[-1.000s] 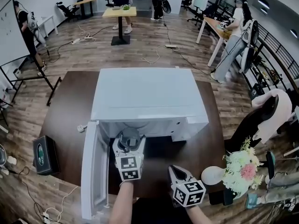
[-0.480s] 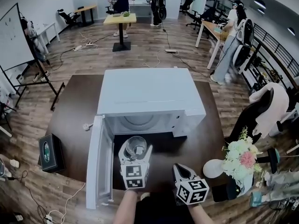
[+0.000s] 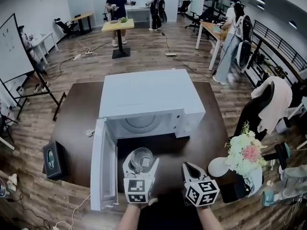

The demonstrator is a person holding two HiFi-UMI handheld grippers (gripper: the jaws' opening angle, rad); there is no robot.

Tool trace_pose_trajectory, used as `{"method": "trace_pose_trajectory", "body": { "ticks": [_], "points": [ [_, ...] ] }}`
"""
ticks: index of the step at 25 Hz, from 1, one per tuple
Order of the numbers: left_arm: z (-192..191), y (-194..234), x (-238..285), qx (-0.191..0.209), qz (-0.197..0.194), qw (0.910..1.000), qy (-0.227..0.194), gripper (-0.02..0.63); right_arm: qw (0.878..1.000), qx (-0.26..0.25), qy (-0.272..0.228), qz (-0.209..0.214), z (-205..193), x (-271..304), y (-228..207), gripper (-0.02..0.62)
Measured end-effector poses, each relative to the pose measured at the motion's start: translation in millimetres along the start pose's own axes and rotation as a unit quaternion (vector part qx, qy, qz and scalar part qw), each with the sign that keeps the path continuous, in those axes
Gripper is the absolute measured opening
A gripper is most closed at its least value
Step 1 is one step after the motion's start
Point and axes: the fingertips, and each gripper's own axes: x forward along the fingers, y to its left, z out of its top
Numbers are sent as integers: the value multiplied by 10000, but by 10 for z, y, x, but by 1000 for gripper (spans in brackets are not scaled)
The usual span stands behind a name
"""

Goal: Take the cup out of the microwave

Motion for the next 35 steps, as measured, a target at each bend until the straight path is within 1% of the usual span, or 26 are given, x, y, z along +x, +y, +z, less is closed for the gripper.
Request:
{"method": "trace_pose_trajectory", "body": {
  "ticks": [6,10,13,27,31,35],
  "points": [
    [48,-147,-259,-19,-206,9998,-21,384,9996,-25,-293,-43,164,-58,-86,-6],
    [65,-144,-428,-99,-208,9997,-42,385,9983,-216,-532,20,273,-109,-72,-6],
    [68,-144,-508,-71,-216,9997,-72,385,9977,-186,-649,27,280,-149,-86,-6],
    [15,-103,-571,-164,-300,9993,-128,385,9981,-136,-591,-59,221,-128,-51,-6],
    [-11,-105,-535,-107,-294,9995,-89,385,9982,-212,-563,-47,212,-76,-37,-6],
    [-32,-124,-501,-136,-336,9993,-59,385,9976,-315,-618,-75,238,-69,-35,-6]
  ]
}}
